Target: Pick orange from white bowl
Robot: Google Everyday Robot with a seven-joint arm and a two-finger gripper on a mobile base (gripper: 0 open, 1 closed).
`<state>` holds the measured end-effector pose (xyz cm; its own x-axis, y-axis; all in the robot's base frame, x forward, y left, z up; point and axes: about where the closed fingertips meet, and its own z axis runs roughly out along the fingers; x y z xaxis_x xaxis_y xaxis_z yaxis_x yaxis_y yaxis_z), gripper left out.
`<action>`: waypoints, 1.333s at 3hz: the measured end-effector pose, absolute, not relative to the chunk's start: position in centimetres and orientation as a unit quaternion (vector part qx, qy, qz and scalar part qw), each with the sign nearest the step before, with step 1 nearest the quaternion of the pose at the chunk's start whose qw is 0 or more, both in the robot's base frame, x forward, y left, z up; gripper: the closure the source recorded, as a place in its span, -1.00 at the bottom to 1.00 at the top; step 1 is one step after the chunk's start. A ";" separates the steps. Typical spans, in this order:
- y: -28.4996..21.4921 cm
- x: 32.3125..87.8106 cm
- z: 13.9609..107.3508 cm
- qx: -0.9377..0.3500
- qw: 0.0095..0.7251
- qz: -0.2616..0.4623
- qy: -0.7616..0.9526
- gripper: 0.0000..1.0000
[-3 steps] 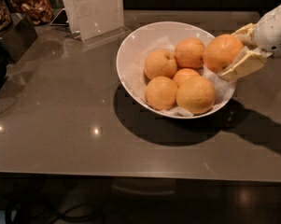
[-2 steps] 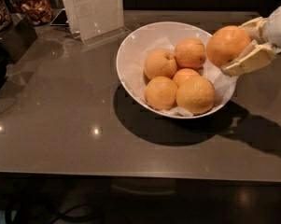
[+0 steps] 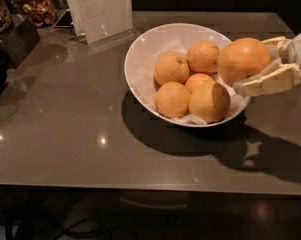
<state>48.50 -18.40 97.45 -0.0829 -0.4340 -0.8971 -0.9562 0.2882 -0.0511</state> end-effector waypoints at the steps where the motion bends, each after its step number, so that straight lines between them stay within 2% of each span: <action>1: -18.4 48.5 97.5 -0.517 0.438 0.298 0.673 1.00; 2: -16.3 46.7 96.4 -0.527 0.410 0.307 0.678 1.00; 4: -10.9 41.1 93.7 -0.528 0.358 0.368 0.676 1.00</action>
Offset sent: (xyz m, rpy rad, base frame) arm -0.0488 0.0518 -0.0277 -0.0821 0.1271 0.0799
